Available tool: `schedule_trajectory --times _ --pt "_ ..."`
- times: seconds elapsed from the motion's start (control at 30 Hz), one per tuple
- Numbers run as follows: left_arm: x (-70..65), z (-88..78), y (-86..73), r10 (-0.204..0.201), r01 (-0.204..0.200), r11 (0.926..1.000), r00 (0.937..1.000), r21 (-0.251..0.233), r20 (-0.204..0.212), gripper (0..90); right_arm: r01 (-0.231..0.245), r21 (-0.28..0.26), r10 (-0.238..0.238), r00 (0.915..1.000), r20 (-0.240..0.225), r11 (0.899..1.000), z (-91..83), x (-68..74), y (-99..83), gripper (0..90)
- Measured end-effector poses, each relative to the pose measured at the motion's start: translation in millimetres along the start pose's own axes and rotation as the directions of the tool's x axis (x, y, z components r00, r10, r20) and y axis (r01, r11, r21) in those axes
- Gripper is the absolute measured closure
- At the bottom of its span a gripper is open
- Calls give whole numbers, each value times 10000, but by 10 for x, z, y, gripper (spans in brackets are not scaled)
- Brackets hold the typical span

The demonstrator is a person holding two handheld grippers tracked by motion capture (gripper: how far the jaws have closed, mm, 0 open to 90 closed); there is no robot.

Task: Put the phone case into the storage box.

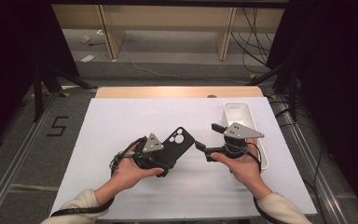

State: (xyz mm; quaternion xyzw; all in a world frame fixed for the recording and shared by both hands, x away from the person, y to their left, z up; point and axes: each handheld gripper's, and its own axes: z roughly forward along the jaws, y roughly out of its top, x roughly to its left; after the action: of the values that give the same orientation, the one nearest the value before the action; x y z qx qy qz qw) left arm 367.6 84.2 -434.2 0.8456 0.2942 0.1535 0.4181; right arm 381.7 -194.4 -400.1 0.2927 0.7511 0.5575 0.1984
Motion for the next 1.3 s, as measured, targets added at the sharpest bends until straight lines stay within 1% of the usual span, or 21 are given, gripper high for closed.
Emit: schedule_trajectory --times 0.13,0.27,0.47,0.53,0.77,0.93,1.2,1.3 --pt "-21 9 8 47 -47 10000 10000 -51 -12 161 -65 58 66 10000 -63 10000 104 -1 33 129" --pt "-42 16 13 77 -77 9999 10000 -105 -9 161 -165 252 168 9998 -121 9995 230 2 42 135" --pt "-62 20 23 127 -127 9998 9999 -154 -51 161 -400 451 408 9991 -150 9982 368 -26 57 144" --pt "-69 27 23 103 -104 9997 9999 -201 -57 161 -435 519 443 9989 -135 9977 402 -28 55 149" --pt "-92 36 31 211 -215 9993 9997 -292 -129 161 -531 685 546 9983 -202 9962 495 -16 53 157" --pt "-104 45 34 309 -312 9990 9995 -312 -104 161 -616 816 640 9976 -279 9948 559 -5 53 167" --pt "-110 46 38 343 -352 9987 9991 -376 -247 161 -721 1008 765 9963 -404 9923 655 21 52 210" --pt "-117 47 41 346 -354 9987 9991 -367 -227 161 -783 1105 837 9955 -453 9908 676 23 43 239"
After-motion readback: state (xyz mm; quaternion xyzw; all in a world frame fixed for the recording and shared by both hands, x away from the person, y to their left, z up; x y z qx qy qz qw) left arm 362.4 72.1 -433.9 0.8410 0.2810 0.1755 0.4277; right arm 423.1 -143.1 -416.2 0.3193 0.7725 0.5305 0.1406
